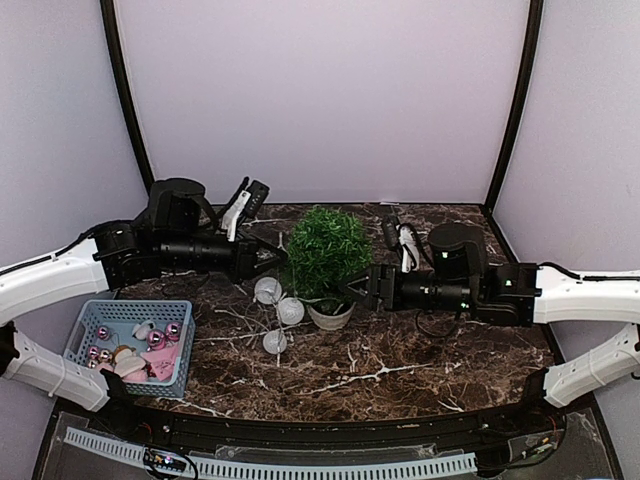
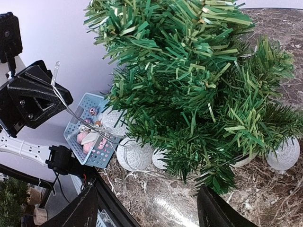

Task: Decorate the small christmas tree
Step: Wrap the side of the string light in the gap of the branches.

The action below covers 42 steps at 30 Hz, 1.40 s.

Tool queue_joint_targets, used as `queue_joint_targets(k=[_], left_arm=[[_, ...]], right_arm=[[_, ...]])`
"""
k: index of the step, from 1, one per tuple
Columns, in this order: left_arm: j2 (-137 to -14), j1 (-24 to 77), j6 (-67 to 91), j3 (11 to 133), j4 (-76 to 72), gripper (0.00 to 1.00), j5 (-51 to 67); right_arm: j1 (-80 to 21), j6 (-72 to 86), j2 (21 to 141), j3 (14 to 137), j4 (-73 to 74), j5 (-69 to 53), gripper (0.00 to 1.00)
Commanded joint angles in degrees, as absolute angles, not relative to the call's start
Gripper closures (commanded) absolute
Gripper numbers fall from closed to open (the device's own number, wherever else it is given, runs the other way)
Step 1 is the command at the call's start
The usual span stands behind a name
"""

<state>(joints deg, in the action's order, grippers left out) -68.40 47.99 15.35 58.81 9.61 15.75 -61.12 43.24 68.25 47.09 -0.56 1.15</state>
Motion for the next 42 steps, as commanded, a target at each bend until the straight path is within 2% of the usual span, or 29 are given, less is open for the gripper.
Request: queue_joint_targets(k=[1, 3, 6, 13, 22, 42], left_arm=[[-68.2, 47.7, 16.4, 62.4, 5.8, 1.00, 15.9], [-68.0, 47.7, 16.7, 62.5, 8.6, 1.00, 6.8], [-68.0, 47.5, 16.9, 62.7, 10.2, 1.00, 1.9], [-72.3, 46.8, 15.1, 65.4, 9.5, 1.00, 6.5], [-78.5, 44.7, 14.5, 70.8, 13.8, 1.00, 5.0], [-85.2, 43.9, 14.5, 71.9, 12.9, 1.00, 10.2]], right_arm=[[-61.0, 40.2, 67.2, 50.1, -1.0, 1.1, 0.27], [-61.0, 39.8, 67.2, 50.7, -0.8, 1.3, 0.27], [-61.0, 39.3, 67.1, 51.3, -1.0, 1.6, 0.27], [-61.0, 38.3, 68.2, 52.1, -1.1, 1.7, 0.27], [-61.0, 38.7, 68.0, 51.6, -1.8, 2.2, 0.26], [-61.1, 39.2, 69.4, 51.8, -3.2, 0.9, 0.26]])
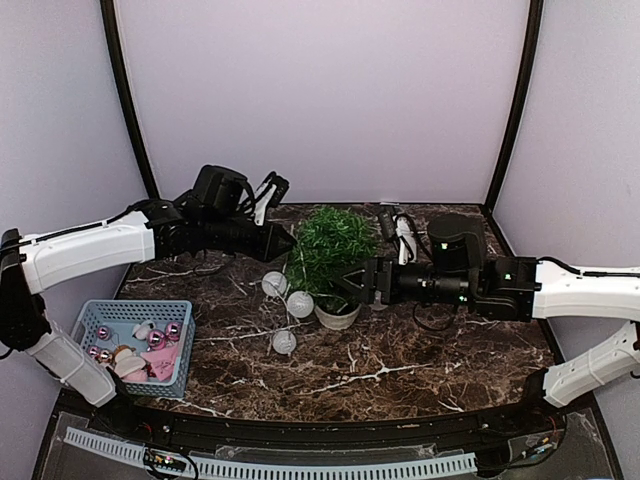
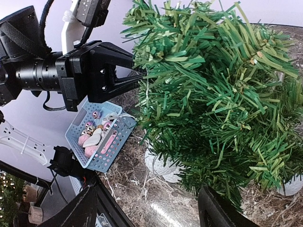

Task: Decorate the small christmas tree
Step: Wrap the side of the string light in the gap of the branches.

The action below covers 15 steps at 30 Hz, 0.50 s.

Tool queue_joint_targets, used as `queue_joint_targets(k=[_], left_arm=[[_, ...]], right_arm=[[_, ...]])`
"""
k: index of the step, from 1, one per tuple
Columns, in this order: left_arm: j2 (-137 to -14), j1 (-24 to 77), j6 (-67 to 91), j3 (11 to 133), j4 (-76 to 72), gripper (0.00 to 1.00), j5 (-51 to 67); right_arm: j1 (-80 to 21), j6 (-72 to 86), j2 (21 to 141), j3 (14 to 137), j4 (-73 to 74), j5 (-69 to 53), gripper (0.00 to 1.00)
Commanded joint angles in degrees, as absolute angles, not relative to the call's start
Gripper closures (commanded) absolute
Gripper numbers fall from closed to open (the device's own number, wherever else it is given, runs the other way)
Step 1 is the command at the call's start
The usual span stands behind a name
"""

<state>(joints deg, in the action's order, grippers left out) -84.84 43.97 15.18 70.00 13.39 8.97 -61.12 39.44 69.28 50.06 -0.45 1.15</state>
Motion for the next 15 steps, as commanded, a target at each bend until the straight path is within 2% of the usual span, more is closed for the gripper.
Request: queue_joint_targets(k=[1, 8, 15], left_arm=[[-85.2, 43.8, 14.6, 71.5, 13.0, 0.99, 9.9], [-84.7, 43.7, 14.5, 69.5, 12.8, 0.98, 10.1], [-84.9, 43.8, 13.0, 68.9, 8.9, 0.97, 15.9]], right_arm=[[-61.1, 39.2, 69.4, 51.8, -3.2, 1.0, 0.26], [-61.1, 39.2, 69.7, 51.8, -3.7, 0.5, 0.26], [-61.1, 39.5, 70.1, 51.8, -4.2, 0.3, 0.26]])
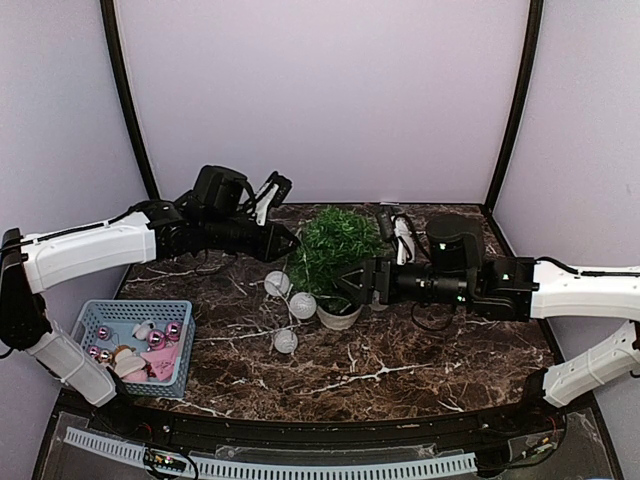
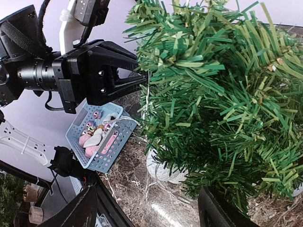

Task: Decorate the small christmas tree
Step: Wrap the side of the string light in the gap of the branches.

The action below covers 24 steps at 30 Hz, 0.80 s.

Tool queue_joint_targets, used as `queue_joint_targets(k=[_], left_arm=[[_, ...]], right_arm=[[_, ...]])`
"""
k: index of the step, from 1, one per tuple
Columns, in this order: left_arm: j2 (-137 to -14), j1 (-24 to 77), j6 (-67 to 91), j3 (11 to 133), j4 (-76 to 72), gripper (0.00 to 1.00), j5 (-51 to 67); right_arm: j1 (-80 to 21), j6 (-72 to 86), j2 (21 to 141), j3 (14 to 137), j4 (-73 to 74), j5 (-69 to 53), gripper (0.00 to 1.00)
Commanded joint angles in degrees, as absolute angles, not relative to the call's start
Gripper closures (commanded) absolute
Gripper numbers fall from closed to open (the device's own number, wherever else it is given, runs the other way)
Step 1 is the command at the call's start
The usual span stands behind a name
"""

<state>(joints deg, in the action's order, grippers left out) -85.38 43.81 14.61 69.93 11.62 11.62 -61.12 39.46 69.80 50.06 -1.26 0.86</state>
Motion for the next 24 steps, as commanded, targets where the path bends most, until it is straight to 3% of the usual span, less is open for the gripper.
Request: queue_joint_targets(k=[1, 6, 12, 18, 24], left_arm=[[-85.1, 43.7, 13.0, 68.9, 8.7, 0.96, 16.1], [-84.7, 43.7, 13.4, 68.9, 10.2, 0.89, 12.9], [-80.1, 43.8, 14.6, 64.9, 10.1, 0.69, 8.0], [-76.1, 43.7, 16.0, 62.1, 8.6, 0.57, 7.3], [-73.7, 43.8, 16.4, 60.9, 7.8, 0.51, 7.4]], right_arm=[[-61.0, 39.5, 70.1, 51.8, -4.2, 0.3, 0.26], [-61.1, 39.5, 69.9, 51.6, -4.5, 0.3, 0.26], [-61.1, 39.5, 69.9, 51.5, -4.8, 0.3, 0.26], [-61.1, 39.8, 69.8, 51.3, -5.2, 0.3, 0.26], [-61.1, 40.3, 69.0, 50.4, -5.7, 0.3, 0.26]])
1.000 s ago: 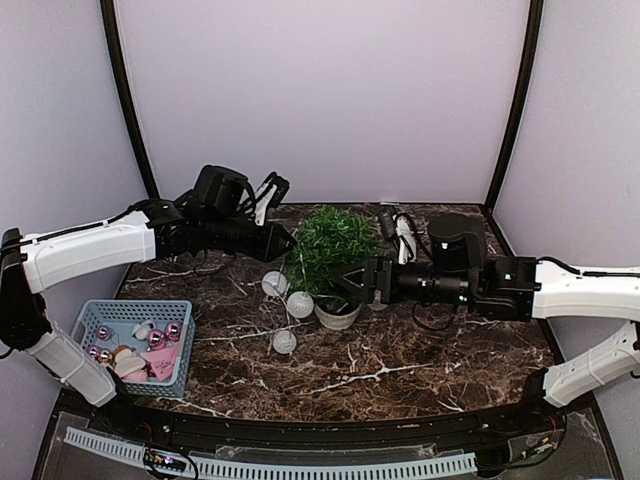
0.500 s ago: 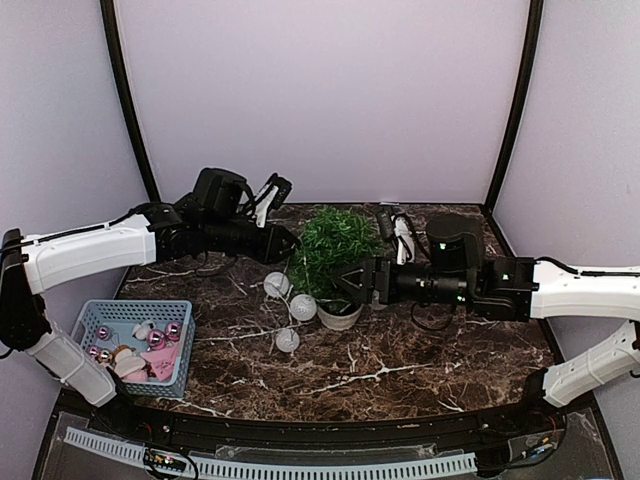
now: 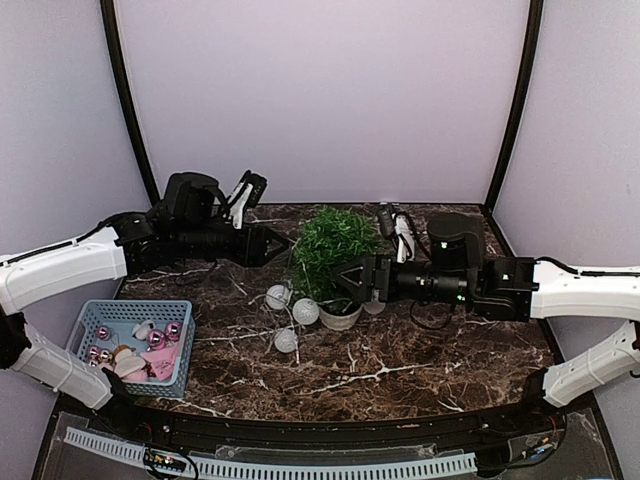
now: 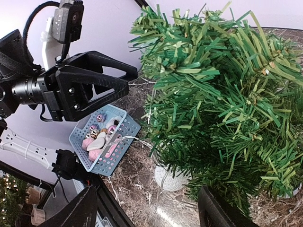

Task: Decorate the small christmas tree
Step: Wrap the side of the string light in the gap of the branches.

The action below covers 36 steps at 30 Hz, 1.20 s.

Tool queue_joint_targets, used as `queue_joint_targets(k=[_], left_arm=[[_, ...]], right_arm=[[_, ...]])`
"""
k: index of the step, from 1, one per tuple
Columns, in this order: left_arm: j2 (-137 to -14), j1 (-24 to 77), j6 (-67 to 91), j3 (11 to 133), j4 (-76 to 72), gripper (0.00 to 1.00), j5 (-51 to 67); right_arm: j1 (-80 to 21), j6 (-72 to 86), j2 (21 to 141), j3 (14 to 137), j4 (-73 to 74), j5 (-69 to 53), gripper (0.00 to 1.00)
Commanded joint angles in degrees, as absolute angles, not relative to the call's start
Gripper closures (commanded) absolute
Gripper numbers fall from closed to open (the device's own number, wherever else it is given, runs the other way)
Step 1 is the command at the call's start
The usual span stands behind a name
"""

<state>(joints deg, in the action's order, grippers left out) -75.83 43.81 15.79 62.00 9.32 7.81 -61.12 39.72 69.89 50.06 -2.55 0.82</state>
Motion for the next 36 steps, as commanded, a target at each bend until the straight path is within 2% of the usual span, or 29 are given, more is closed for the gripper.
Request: queue_joint_targets(k=[1, 4, 6, 9, 17, 23, 26, 27, 36], left_arm=[[-73.4, 43.8, 16.4, 60.2, 7.8, 0.50, 7.5], [-72.4, 43.7, 16.2, 57.6, 5.8, 0.49, 9.1], [-72.2, 43.8, 16.4, 55.5, 4.6, 0.52, 9.9], [-73.0, 43.7, 16.8, 53.6, 2.7, 0.62, 12.1], [-77.0, 43.7, 16.4, 54.0, -1.8, 0.67, 16.0], [-79.7, 43.7, 16.1, 55.0, -2.0, 0.81, 15.8], [-79.9, 43.7, 16.2, 55.0, -2.3, 0.97, 15.2], [-79.6, 43.8, 16.2, 54.9, -2.5, 1.00, 15.2], [-74.5, 43.7, 13.7, 54.9, -3.0, 1.00, 14.3]], right_arm=[[-61.1, 40.3, 69.0, 50.2, -5.8, 0.3, 0.26], [-61.0, 40.3, 68.5, 49.6, -6.1, 0.3, 0.26], [-61.0, 40.3, 68.2, 49.4, -6.4, 0.2, 0.26], [-61.0, 40.4, 68.1, 49.3, -6.5, 0.2, 0.26], [-61.0, 40.3, 68.7, 49.7, -6.8, 0.2, 0.26], [-61.0, 40.2, 68.6, 49.7, -6.5, 0.3, 0.26], [-61.1, 40.1, 68.5, 49.7, -6.4, 0.3, 0.26], [-61.1, 40.1, 68.5, 49.7, -6.3, 0.3, 0.26], [-61.0, 39.8, 68.4, 50.0, -6.3, 0.2, 0.26]])
